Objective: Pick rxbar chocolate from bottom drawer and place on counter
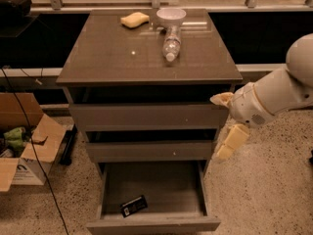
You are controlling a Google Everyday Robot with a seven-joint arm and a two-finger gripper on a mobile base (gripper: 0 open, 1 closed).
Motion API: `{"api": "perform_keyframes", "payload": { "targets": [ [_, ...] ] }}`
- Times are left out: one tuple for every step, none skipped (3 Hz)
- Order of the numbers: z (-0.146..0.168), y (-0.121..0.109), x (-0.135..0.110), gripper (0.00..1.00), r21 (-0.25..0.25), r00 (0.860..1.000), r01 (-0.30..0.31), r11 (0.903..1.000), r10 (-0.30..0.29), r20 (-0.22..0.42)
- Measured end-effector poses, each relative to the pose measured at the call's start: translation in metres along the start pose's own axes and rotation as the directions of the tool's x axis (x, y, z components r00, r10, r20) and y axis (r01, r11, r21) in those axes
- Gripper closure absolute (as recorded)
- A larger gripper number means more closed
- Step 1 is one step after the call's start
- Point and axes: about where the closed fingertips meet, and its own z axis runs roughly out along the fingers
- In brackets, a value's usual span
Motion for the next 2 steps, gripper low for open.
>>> {"api": "perform_keyframes", "payload": {
  "targets": [
    [0.064, -0.004, 0.004, 0.00, -0.050, 0.995, -0.005, 0.9987, 0.009, 0.098],
    [0.133, -0.007, 0.017, 0.00, -0.085, 0.984, -0.023, 0.9961, 0.038, 0.173]
  ]
}}
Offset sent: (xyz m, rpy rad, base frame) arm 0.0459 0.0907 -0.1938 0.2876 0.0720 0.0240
